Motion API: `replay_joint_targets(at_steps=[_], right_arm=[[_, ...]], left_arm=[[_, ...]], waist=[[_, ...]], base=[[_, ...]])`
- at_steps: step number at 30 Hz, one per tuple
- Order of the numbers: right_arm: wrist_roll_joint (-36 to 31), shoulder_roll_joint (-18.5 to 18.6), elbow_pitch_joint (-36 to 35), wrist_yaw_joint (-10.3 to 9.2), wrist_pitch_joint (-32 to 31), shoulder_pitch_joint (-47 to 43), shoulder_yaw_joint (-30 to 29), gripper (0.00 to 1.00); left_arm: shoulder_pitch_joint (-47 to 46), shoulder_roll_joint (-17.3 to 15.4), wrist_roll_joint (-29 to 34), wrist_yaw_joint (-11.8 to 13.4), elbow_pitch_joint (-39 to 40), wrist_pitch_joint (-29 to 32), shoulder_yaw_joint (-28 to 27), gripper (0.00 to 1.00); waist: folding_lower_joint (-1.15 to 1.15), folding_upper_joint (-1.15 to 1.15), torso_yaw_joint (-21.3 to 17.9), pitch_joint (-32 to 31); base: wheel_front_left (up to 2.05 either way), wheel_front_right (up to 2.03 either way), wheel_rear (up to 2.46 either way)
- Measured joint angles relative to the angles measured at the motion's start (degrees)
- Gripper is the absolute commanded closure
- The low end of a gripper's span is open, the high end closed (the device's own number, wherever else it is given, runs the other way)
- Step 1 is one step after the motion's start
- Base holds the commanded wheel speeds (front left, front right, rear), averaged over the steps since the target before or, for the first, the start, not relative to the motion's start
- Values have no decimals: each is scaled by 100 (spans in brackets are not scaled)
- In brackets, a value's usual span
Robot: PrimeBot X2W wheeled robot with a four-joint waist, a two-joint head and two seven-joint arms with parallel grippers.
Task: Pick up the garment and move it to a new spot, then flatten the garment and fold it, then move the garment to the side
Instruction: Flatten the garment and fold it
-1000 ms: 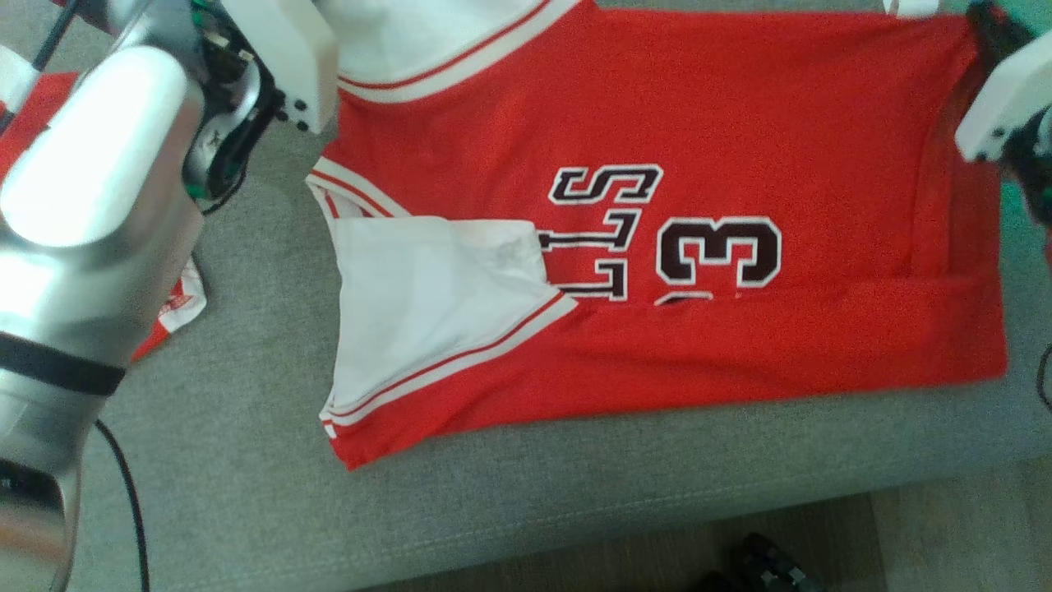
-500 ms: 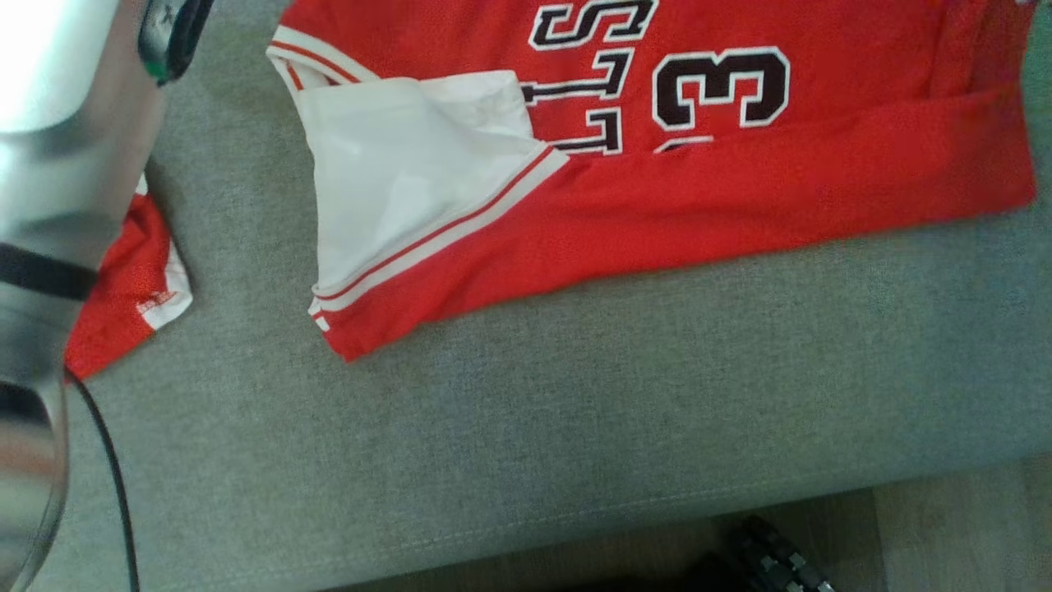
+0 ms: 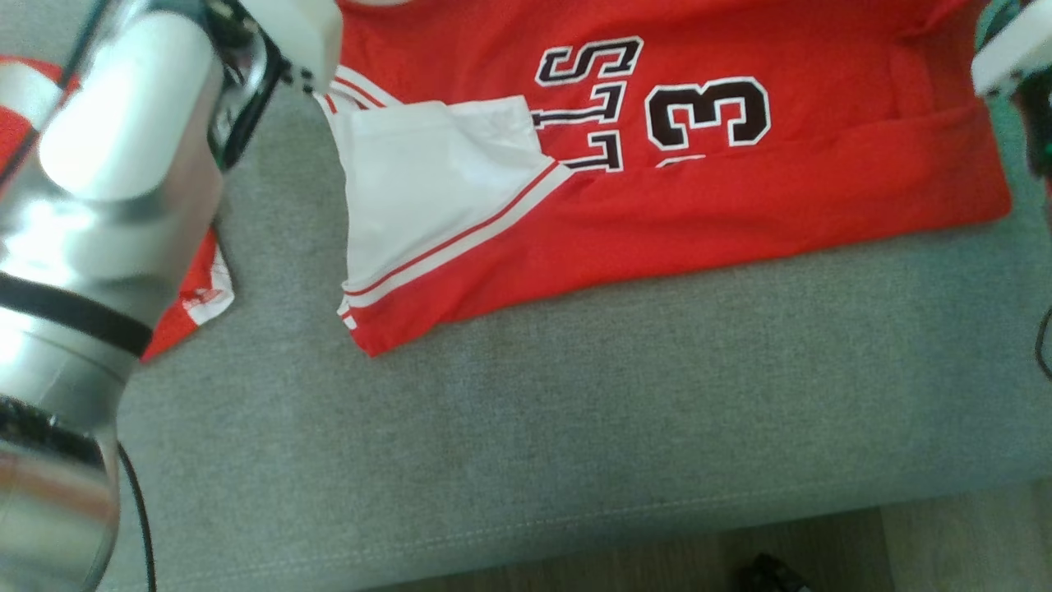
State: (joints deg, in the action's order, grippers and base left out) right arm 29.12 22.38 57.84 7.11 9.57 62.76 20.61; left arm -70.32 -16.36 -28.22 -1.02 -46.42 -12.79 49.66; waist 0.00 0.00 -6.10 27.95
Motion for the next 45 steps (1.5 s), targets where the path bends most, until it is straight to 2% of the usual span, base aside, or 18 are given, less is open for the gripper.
replay_joint_targets(at_steps=[8, 13, 23, 30, 36, 45], right_arm=[[449, 277, -332, 0, -283, -671, 325, 100], [712, 467, -479, 0, -566, -1129, 476, 100], [978, 888, -806, 0, -1115, -1762, 786, 100], [1204, 1106, -1115, 0, -1574, -2080, 1012, 100], [1254, 1288, -1321, 0, -1982, -2273, 1193, 100], [1270, 1366, -1510, 0, -2297, -2437, 1350, 100]], left_arm=[[524, -243, -1, 7, 431, -32, 149, 100], [1183, -483, -3, 15, 995, 219, 365, 100], [2315, -1205, -121, 291, 2576, 932, 714, 100], [2716, -1560, -175, 464, 3320, 1333, 854, 100], [3006, -1716, -214, 538, 3754, 1646, 1044, 100], [3145, -1739, -210, 613, 3822, 1750, 1248, 100]], waist=[[0, 0, 81, -552], [0, 0, 174, -899], [0, 0, 368, -1345], [0, 0, 406, -1503], [0, 0, 407, -1589], [0, 0, 335, -1539]], base=[[0, 0, 0], [0, 0, 0], [0, 0, 0], [0, 0, 0], [0, 0, 0], [0, 0, 0]])
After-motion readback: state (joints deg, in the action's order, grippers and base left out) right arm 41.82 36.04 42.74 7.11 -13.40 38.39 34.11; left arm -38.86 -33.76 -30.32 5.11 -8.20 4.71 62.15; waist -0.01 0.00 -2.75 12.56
